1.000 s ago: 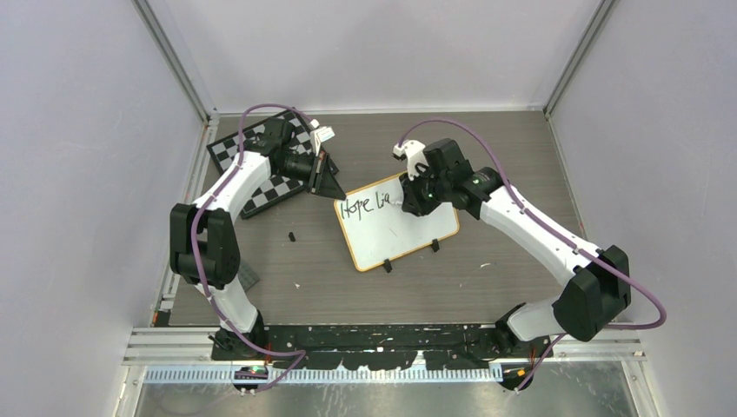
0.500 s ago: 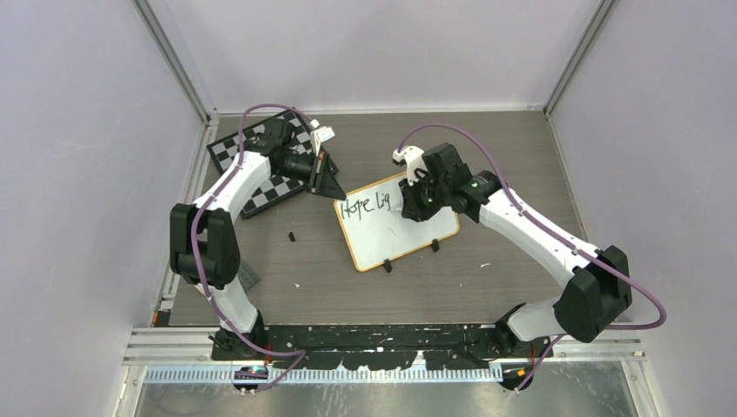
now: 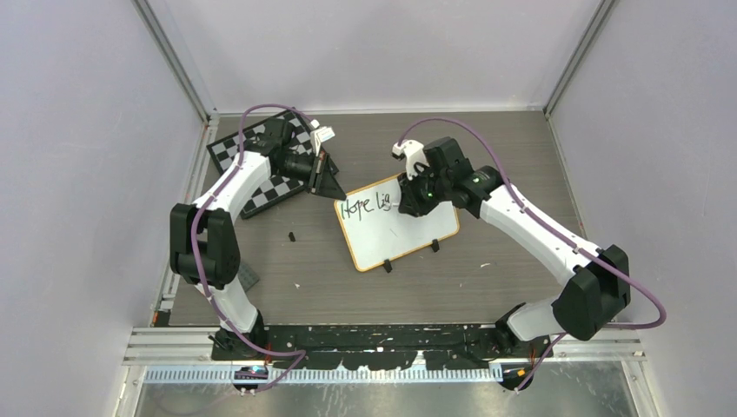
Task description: Write a sentence on the whiteboard
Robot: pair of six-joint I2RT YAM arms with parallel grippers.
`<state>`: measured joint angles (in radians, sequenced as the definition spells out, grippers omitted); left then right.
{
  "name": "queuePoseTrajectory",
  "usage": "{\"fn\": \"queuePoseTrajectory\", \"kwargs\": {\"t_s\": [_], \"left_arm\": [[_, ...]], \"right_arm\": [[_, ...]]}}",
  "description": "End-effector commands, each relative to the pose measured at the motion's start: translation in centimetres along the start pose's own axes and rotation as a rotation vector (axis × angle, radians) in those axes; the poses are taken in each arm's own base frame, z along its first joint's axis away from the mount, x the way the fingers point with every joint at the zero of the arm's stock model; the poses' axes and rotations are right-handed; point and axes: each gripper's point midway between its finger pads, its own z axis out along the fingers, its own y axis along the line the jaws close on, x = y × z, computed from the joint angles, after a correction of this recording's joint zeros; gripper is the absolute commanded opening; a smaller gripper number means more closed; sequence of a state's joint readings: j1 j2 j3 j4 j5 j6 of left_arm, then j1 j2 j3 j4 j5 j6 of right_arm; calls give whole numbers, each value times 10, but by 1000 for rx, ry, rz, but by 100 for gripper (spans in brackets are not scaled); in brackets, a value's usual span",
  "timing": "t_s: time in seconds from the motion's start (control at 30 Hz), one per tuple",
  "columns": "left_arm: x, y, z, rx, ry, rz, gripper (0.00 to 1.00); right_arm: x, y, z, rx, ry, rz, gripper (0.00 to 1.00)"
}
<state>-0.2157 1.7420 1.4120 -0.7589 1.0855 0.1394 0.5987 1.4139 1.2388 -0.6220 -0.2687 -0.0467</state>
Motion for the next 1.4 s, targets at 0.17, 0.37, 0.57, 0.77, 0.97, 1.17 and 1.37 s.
{"fn": "queuePoseTrajectory", "kwargs": {"t_s": [0.17,0.37,0.57,0.77,0.97,1.17,1.37], "left_arm": [[6,9,9,-32,41,3,0],[8,9,10,-30,42,1,0],[7,9,9,-32,40,5,0],[7,10,11,-28,42,1,0],[7,10,10,-29,43,4,0],[7,10,10,-28,44,1,0],[8,9,9,-33,45,4,0]], "right_arm": [[-40,-16,-32,59,-138,-1,0],[-44,-18,-27,58,-140,7,0],[-43,-20,-23,64,-131,8,0],[-44,-25,-22,90,-137,3,0],[-52,-22,-24,76,-154,7,0],[-58,-23,-24,80,-164,9,0],[-53,-28,-19,98,-147,7,0]]}}
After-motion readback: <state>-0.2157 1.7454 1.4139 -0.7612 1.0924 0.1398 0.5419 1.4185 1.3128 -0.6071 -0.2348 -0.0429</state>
